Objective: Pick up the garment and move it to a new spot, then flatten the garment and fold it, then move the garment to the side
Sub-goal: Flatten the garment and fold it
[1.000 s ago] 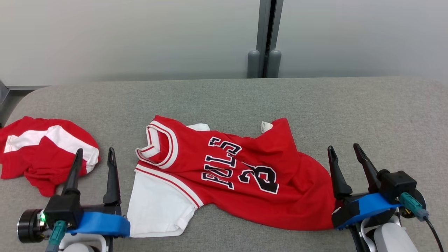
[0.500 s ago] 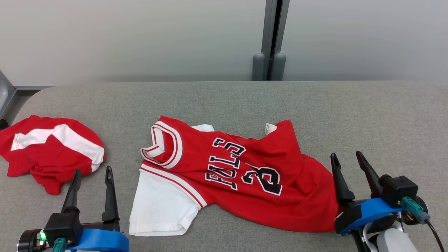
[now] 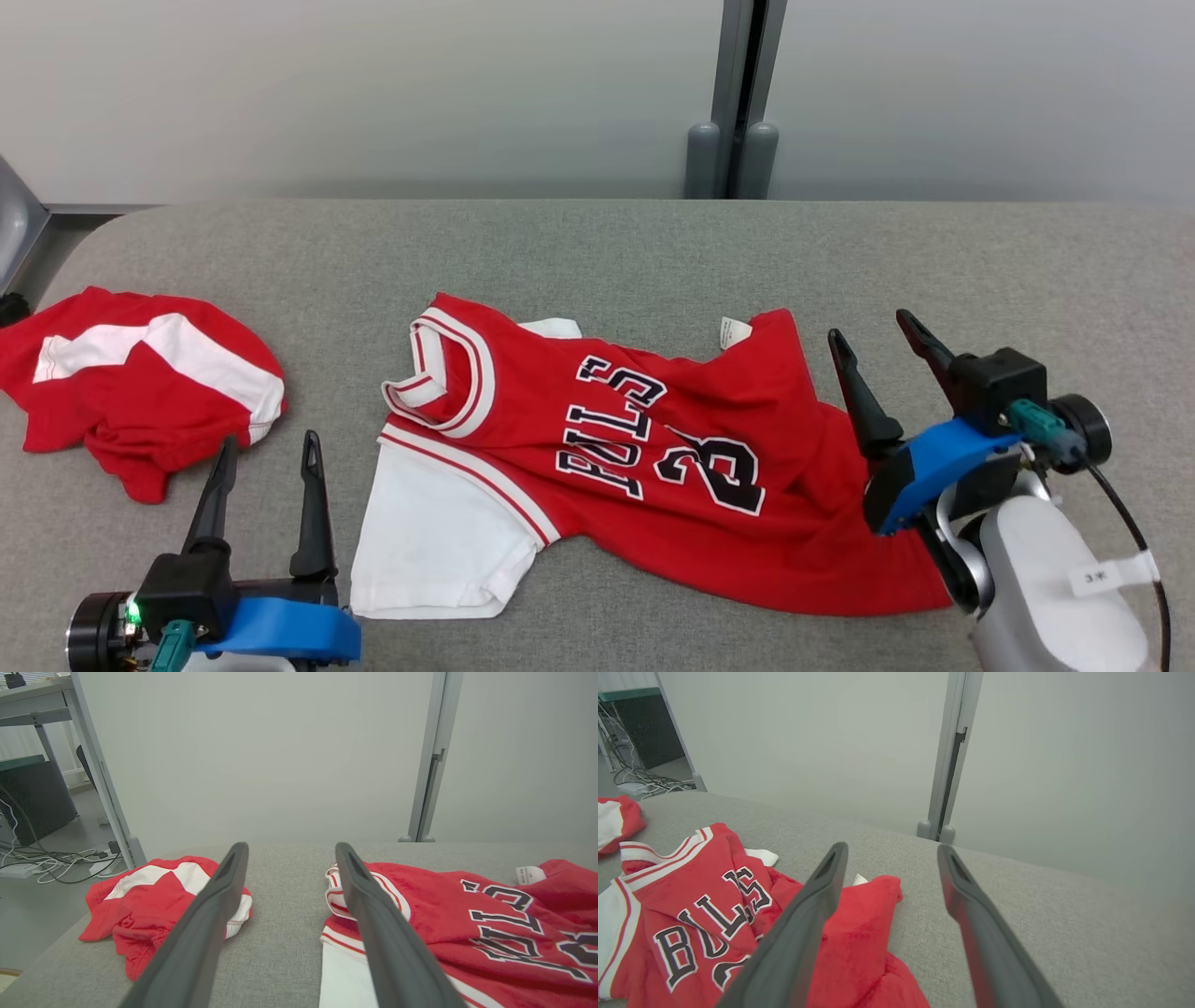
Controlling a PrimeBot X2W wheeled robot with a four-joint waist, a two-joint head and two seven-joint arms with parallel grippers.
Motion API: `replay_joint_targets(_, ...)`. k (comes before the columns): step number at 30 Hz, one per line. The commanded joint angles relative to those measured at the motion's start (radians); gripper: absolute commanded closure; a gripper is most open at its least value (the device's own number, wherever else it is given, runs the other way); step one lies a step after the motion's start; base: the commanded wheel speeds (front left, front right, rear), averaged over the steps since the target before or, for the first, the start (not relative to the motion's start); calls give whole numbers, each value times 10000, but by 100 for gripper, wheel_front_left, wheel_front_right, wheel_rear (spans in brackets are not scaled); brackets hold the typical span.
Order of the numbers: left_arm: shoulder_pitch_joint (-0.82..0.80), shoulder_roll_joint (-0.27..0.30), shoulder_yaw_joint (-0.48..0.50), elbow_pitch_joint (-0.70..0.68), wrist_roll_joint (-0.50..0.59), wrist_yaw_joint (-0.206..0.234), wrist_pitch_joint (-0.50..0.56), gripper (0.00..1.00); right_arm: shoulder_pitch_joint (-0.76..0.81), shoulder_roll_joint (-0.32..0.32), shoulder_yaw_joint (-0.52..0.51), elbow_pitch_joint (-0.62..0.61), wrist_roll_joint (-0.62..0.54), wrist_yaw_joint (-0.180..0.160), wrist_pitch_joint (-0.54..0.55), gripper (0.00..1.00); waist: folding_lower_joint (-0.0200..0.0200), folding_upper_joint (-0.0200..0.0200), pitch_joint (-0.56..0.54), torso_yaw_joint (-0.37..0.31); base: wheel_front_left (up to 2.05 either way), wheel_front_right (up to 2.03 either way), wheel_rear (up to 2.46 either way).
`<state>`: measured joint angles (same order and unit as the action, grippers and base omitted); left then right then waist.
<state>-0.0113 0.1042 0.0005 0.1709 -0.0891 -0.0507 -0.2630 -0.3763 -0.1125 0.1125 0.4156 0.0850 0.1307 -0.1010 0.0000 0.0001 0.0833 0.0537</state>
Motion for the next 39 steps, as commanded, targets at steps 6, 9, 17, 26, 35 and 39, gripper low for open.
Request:
replay_joint_targets(6,-457,-131,8,172,102,-205,-24,0,-1155,-457,756,1408,300,1,1044,0,0,-1,280,323,0,0,0)
replay_joint_targets(9,-617,-215,-31,219,125,-286,-24,0,-1568,-620,1110,2320,481,1,1458,0,0,-1,416,476,0,0,0)
replay_joint_targets(17,-891,-346,-169,402,160,-411,-24,0,-2522,-864,1980,4697,814,1,2482,0,0,-1,726,849,0,0,0)
replay_joint_targets(26,-959,-440,-209,598,187,-514,-25,0,-3031,-703,2980,6126,1541,4,2996,100,0,-1,686,1028,0,0,0)
replay_joint_targets(35,-1020,-500,-201,635,195,-539,-25,0,-4118,-1451,2776,6419,2083,-1,1721,100,0,-1,678,1005,0,0,0)
replay_joint_targets(39,-1085,-513,-253,632,209,-566,-26,0,-4604,-1669,2384,6696,2014,-1,1183,100,0,-1,691,1068,0,0,0)
